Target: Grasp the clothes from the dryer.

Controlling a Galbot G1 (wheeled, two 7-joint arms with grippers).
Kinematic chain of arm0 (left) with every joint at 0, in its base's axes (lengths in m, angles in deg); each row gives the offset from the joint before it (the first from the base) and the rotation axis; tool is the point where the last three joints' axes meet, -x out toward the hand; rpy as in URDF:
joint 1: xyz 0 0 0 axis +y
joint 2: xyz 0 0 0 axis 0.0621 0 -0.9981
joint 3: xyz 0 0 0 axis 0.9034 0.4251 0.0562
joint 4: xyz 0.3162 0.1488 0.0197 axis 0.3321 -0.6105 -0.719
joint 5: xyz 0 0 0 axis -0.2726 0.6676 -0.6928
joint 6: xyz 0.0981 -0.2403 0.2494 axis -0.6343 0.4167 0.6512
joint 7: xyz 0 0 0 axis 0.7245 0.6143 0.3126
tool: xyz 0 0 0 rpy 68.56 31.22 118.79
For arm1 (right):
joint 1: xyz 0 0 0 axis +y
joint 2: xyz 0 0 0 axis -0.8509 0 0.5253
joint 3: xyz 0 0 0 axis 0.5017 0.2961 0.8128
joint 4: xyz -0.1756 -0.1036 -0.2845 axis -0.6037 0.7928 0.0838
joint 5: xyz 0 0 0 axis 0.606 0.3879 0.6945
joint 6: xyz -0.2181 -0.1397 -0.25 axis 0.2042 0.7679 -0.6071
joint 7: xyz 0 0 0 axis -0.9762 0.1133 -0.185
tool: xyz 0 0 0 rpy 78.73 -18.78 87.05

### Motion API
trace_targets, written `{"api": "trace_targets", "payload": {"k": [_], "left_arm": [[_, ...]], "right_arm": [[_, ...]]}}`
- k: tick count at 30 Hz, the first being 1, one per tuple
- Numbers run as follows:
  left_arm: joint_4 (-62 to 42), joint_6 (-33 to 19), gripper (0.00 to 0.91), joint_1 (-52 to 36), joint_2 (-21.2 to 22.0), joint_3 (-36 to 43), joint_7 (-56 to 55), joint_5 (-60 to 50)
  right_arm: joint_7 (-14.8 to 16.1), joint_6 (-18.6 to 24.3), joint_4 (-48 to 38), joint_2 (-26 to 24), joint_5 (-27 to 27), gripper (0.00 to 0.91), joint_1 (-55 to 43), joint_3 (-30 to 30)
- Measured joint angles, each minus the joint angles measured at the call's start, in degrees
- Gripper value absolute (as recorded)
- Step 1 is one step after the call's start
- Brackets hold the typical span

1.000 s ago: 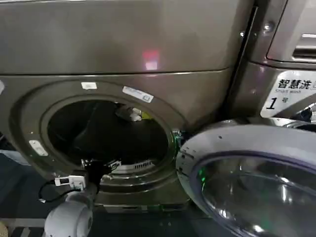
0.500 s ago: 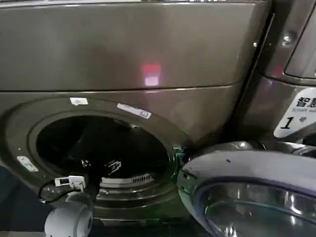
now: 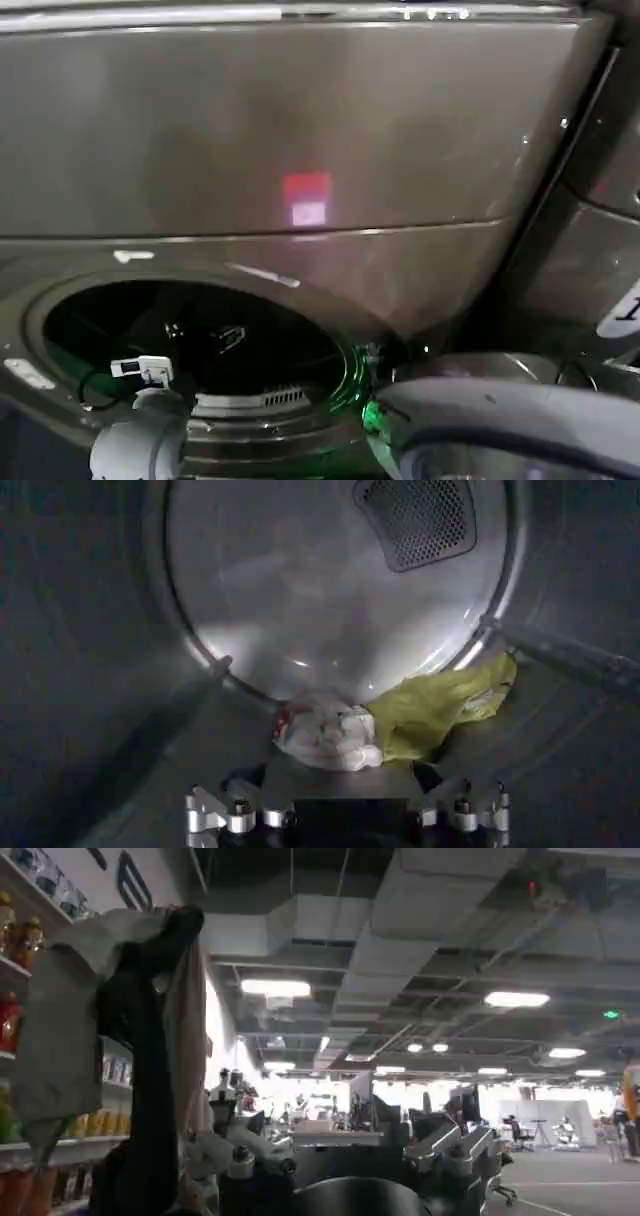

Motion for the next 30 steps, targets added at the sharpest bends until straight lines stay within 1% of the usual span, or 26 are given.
{"api": "trace_targets", "payload": {"k": [6,11,18,22,30], "left_arm": [[-11.8,-0.7,0.907,-10.0,1.5,0.4,-0.6,-1.0],[-22.6,-7.1,0.907,-18.7,2.7,0.3,-0.4,-2.7],[-37.8,-14.7,0.907,-28.9,3.9,-0.1,-0.2,-5.5],[-45.4,-18.0,0.907,-33.9,4.4,-0.2,0.4,-6.5],[-58.6,-22.1,0.907,-42.4,4.3,-0.2,3.2,-10.5]], "right_arm": [[0.1,0.1,-0.3,-0.5,0.0,0.907,0.0,0.0],[0.2,0.3,-0.5,-0.6,0.2,0.907,-0.2,0.2],[0.4,0.4,-0.3,-0.9,0.8,0.907,-0.6,0.7],[0.5,0.4,0.2,-0.9,1.0,0.907,-1.0,1.0],[0.5,0.3,0.4,-0.9,1.1,0.907,-1.1,1.2]]}}
